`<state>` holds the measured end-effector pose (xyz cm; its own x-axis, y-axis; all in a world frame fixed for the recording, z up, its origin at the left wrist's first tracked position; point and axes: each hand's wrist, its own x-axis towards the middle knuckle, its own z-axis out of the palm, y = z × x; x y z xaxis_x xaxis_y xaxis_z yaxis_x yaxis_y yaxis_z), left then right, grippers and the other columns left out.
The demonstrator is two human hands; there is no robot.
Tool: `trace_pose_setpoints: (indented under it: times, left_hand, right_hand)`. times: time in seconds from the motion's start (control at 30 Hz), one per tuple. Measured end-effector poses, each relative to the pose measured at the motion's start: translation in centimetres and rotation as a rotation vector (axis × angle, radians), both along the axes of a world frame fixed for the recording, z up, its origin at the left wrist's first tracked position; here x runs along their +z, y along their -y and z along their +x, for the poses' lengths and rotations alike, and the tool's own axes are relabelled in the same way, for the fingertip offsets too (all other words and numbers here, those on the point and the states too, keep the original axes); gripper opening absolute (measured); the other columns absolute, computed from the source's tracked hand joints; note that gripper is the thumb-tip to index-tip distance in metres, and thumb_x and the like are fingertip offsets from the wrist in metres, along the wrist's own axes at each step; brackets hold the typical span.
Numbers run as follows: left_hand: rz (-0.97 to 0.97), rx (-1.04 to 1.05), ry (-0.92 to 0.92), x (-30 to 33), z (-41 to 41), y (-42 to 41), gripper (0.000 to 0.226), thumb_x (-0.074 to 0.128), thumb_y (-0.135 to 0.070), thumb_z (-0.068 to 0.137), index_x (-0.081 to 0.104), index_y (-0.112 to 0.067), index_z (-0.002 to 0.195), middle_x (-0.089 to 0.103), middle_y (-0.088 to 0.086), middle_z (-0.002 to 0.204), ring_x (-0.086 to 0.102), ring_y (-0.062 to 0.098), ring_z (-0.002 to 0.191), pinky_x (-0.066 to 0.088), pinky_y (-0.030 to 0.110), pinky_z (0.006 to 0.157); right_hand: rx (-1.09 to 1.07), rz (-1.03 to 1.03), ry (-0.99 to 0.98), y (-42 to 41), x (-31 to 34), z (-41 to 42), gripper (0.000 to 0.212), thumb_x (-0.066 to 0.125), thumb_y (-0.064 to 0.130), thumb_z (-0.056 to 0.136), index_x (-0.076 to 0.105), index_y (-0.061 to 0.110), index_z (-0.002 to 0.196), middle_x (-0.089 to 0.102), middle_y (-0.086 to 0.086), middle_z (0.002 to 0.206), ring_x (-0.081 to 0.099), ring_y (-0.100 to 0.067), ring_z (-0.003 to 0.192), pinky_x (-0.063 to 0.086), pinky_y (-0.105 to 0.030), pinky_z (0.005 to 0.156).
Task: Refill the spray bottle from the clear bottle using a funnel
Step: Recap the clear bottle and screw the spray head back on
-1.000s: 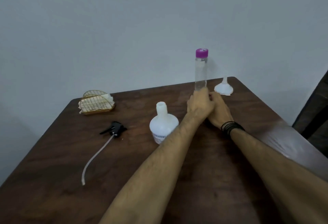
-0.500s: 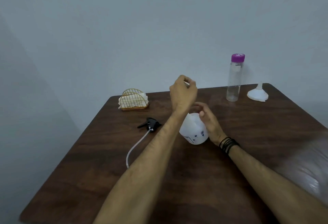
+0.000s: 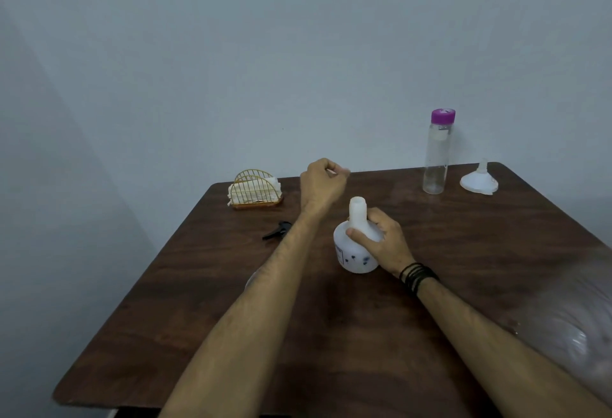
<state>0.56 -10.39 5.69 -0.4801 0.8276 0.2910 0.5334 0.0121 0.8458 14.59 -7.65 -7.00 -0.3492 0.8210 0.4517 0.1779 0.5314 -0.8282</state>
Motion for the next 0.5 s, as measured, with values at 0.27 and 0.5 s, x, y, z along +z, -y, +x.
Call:
trace_pose_setpoints:
  times: [0.27, 0.5]
  left_hand:
    - [-0.508, 0.3, -0.376, -7.7, -6.1, 3.3, 0.057, 0.077, -0.059, 0.074, 0.066, -0.016, 0.11, 0.065, 0.005, 0.118, 0.06, 0.025, 0.112, 0.053, 0.044, 0.091]
    - [-0.613, 0.31, -0.291, -9.1, -6.8, 4.9, 0.065, 0.074, -0.045, 0.085, 0.049, -0.009, 0.132, 0.057, 0.012, 0.133, 0.058, 0.032, 0.121, 0.05, 0.045, 0.093]
  right_hand:
    - [-0.069, -0.037, 0.027, -0.5, 0.0, 0.0, 0.041, 0.078, 0.047, 0.077, 0.061, 0.019, 0.102, 0.059, 0.004, 0.099, 0.06, -0.012, 0.094, 0.046, -0.023, 0.075]
    - [-0.065, -0.062, 0.017, 0.2, 0.6, 0.0, 0.066, 0.062, 0.068, 0.064, 0.062, 0.016, 0.105, 0.059, 0.004, 0.1, 0.058, -0.006, 0.091, 0.041, -0.014, 0.071]
